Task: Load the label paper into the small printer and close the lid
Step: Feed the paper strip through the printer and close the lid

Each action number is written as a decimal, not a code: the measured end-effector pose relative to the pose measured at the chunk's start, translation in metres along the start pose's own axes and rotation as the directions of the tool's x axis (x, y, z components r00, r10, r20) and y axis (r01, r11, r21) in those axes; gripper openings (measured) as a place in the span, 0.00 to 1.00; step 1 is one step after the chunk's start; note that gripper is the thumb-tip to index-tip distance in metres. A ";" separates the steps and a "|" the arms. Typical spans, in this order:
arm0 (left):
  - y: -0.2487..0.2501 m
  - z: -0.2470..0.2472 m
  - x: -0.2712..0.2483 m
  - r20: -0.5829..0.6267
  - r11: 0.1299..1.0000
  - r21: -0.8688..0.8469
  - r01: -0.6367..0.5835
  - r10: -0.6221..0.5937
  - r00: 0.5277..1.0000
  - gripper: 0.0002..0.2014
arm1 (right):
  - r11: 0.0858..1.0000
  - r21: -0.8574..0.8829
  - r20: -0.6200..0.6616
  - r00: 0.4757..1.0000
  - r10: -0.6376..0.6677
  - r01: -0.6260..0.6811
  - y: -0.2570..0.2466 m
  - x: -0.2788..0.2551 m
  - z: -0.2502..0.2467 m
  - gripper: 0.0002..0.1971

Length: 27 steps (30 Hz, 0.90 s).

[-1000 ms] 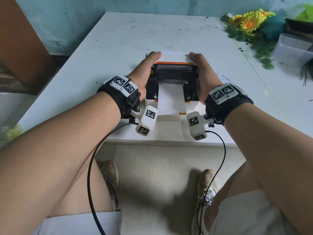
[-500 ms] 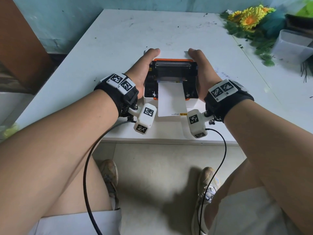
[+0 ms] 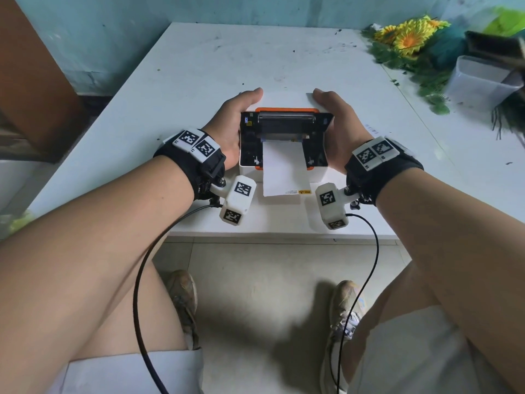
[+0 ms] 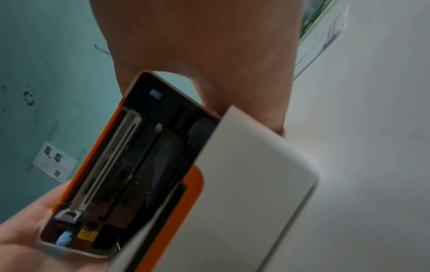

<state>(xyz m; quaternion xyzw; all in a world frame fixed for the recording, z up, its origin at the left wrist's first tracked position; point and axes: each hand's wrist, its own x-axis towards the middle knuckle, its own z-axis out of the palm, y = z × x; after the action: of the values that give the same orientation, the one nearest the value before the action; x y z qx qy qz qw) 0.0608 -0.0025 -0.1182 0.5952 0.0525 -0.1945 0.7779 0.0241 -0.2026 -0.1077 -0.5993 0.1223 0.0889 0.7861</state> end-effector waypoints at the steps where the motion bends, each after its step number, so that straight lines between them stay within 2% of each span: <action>1: 0.000 -0.001 0.001 0.010 1.000 -0.006 -0.001 0.001 1.000 0.23 | 1.000 0.020 0.003 1.000 0.007 -0.007 0.001 0.001 -0.002 0.29; 3: -0.001 -0.004 0.001 0.040 1.000 -0.014 0.004 -0.004 0.999 0.23 | 0.998 0.053 0.027 0.999 0.017 -0.018 0.002 0.002 -0.004 0.34; 5: -0.002 -0.006 0.001 0.069 1.000 -0.015 0.012 -0.011 0.998 0.27 | 0.999 0.054 0.027 1.000 0.004 -0.006 0.003 0.001 -0.005 0.25; 7: -0.004 -0.010 0.002 0.083 0.999 -0.034 0.012 -0.009 0.997 0.36 | 0.998 0.060 0.039 0.999 -0.005 0.003 0.003 0.001 -0.007 0.15; 9: -0.003 -0.015 0.003 0.095 0.999 -0.044 0.010 -0.006 0.995 0.43 | 0.997 0.083 0.043 0.999 -0.002 -0.002 0.004 0.001 -0.009 0.13; 11: -0.003 -0.019 0.003 0.119 0.998 -0.056 0.004 0.002 0.993 0.45 | 0.993 0.119 0.072 0.997 -0.011 0.003 0.005 0.001 -0.011 0.11; 13: -0.003 -0.021 0.004 0.142 0.997 -0.083 -0.010 0.021 0.990 0.41 | 0.987 0.161 0.121 0.993 -0.011 -0.009 0.005 0.001 -0.014 0.09; 15: -0.005 -0.022 0.005 0.153 0.996 -0.078 -0.043 0.055 0.987 0.32 | 0.981 0.192 0.137 0.990 -0.022 -0.005 0.008 0.002 -0.017 0.09; 20: -0.010 -0.033 0.004 0.256 0.992 0.016 -0.125 0.117 0.960 0.27 | 0.994 0.110 0.107 0.994 -0.038 0.026 0.014 0.005 -0.022 0.17; 21: -0.010 -0.035 0.003 0.280 0.992 0.028 -0.124 0.111 0.953 0.28 | 0.995 0.088 0.103 0.994 -0.045 0.036 0.014 0.006 -0.022 0.15; 24: -0.010 -0.042 0.005 0.309 0.991 0.059 -0.121 0.097 0.946 0.45 | 0.997 -0.026 0.086 0.994 -0.073 0.076 0.016 0.008 -0.026 0.13; 27: -0.013 -0.046 0.004 0.344 0.989 0.082 -0.124 0.089 0.935 0.48 | 0.995 -0.056 0.083 0.994 -0.072 0.077 0.018 0.007 -0.033 0.18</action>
<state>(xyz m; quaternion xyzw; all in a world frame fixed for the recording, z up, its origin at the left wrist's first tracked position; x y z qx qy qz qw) 0.0668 0.0369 -0.1441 0.5938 -0.1247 -0.2541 0.7532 0.0228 -0.2299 -0.1348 -0.6222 0.0650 0.0872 0.7752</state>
